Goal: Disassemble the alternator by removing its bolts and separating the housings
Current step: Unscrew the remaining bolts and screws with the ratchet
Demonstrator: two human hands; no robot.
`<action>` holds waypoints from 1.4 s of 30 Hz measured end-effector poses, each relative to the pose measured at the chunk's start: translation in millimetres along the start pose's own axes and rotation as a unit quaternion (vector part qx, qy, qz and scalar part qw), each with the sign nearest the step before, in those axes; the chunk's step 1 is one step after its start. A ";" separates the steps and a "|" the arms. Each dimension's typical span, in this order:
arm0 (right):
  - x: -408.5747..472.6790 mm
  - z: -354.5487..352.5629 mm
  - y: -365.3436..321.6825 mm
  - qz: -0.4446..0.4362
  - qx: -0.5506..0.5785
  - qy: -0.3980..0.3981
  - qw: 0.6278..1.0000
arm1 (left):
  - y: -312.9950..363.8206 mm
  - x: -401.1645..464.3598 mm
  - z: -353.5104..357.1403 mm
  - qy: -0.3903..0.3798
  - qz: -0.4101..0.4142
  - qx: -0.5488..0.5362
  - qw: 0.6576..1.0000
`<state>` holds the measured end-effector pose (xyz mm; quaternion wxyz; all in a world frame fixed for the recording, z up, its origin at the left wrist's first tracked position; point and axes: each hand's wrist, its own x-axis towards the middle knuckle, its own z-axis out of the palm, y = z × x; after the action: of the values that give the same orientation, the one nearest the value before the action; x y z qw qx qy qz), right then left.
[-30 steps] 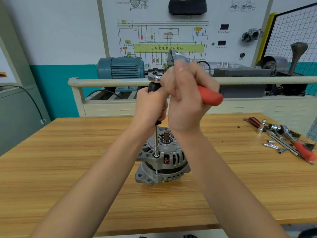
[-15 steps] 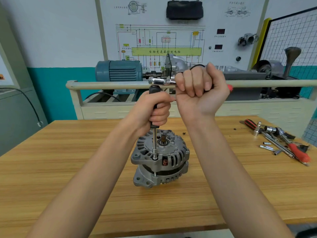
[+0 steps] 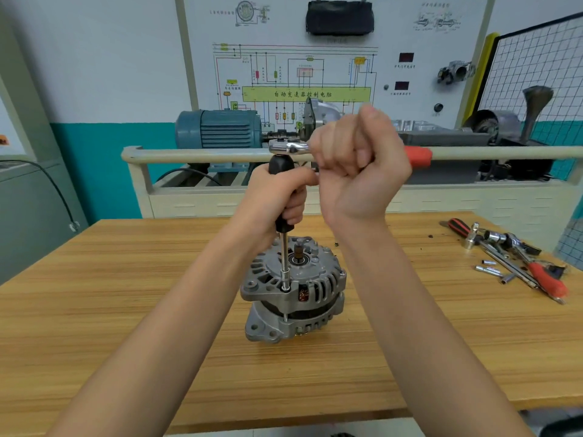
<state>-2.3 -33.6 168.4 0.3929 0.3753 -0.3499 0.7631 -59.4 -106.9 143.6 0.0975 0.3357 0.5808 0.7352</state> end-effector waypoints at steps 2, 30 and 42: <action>10.1 -10.9 -4.1 0.085 0.108 0.040 0.990 | 4.8 0.6 -9.7 -0.078 -0.008 -0.005 0.997; 12.6 -18.0 -5.0 0.132 0.207 0.111 0.963 | 4.4 2.1 -11.2 -0.134 -0.012 -0.050 0.990; -7.9 3.0 3.2 -0.028 -0.009 0.034 0.999 | -3.3 5.3 2.0 0.006 -0.008 0.020 1.000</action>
<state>-0.9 -40.2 162.3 0.4293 0.3553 -0.3326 0.7608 -63.0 -101.5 142.7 0.0935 0.3286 0.5984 0.7247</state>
